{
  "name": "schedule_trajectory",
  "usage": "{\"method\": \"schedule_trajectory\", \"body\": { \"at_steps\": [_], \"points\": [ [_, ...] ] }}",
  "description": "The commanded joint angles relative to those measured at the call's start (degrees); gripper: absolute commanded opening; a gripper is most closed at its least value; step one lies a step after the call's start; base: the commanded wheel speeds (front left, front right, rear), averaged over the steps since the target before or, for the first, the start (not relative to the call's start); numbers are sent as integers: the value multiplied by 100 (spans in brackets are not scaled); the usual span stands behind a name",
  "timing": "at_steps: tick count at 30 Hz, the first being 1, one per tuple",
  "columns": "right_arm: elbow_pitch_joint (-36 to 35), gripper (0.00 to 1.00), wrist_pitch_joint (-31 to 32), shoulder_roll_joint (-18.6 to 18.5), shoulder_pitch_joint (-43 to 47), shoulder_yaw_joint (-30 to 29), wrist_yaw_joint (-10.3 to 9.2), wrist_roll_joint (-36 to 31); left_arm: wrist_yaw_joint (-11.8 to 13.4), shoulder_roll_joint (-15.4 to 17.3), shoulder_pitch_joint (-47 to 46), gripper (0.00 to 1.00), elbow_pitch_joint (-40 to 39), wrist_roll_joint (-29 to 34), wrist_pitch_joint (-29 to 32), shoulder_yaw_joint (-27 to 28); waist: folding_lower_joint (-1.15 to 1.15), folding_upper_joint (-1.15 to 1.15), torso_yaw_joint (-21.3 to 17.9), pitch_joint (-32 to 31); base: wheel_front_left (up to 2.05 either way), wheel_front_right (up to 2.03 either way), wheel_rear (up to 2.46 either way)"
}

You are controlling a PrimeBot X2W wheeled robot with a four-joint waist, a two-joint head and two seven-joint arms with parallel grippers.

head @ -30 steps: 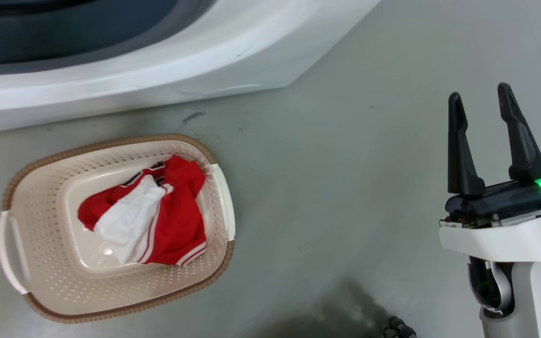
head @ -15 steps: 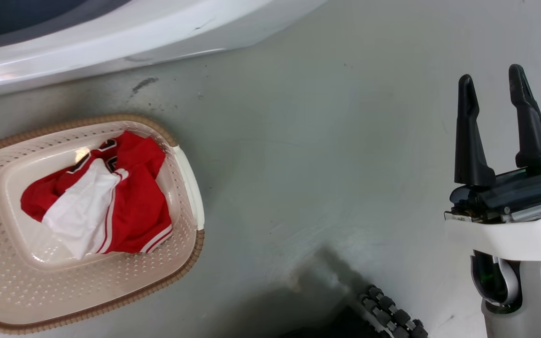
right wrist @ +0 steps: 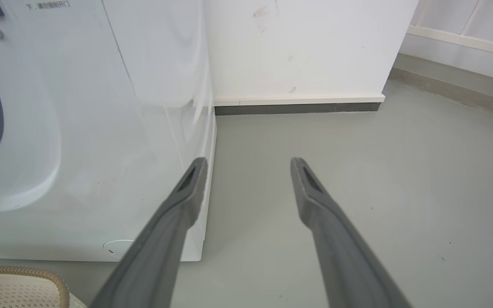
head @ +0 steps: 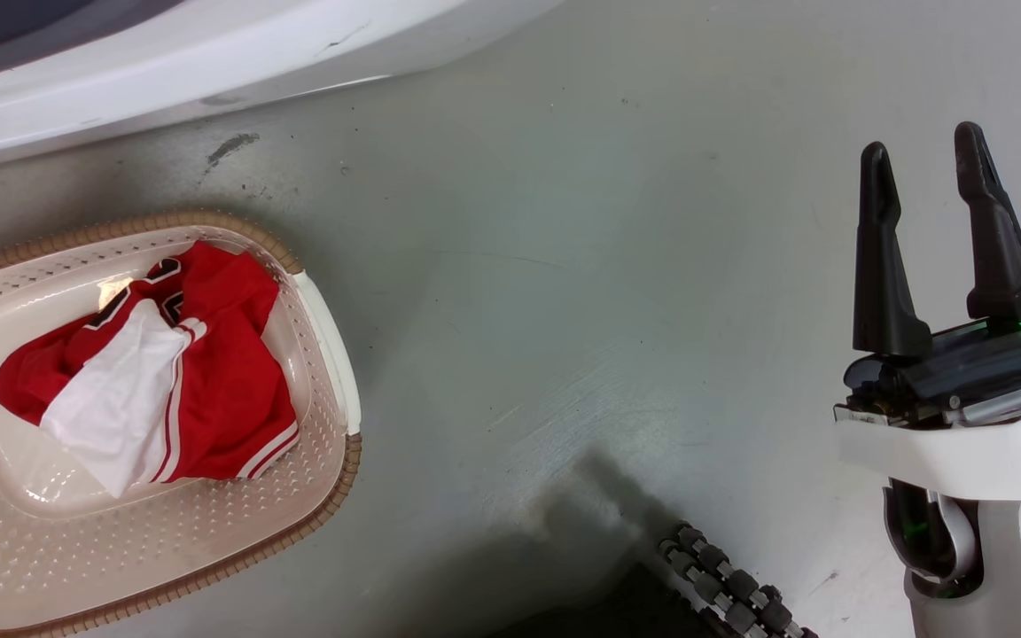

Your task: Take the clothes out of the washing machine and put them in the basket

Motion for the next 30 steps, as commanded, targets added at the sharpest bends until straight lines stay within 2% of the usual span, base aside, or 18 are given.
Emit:
{"method": "schedule_trajectory", "body": {
  "at_steps": [1,7,8,9,23,30],
  "points": [
    [-16,100,-14,9,48,11,-4,-6,-1,20,105,100,18,-33,-12,0,-1,0,2,5,0,0,0],
    [-26,100,-14,8,36,32,-4,-22,-2,43,206,100,63,-125,16,-54,-1,0,3,25,0,0,0],
    [-28,100,-14,8,34,33,-4,-27,-2,51,217,42,67,-129,8,-75,-1,0,1,27,0,0,0],
    [-28,100,-14,8,32,33,-4,-31,-2,54,223,0,63,-151,-10,-99,-1,0,-1,30,0,0,0],
    [50,100,-14,8,4,47,-4,-91,-3,139,106,0,-239,-240,-864,-506,-1,0,69,-120,0,0,0],
    [120,100,-13,8,24,25,-4,-142,-3,14,374,0,-281,-453,-1420,-733,-1,0,188,-409,0,0,0]
  ]
}}
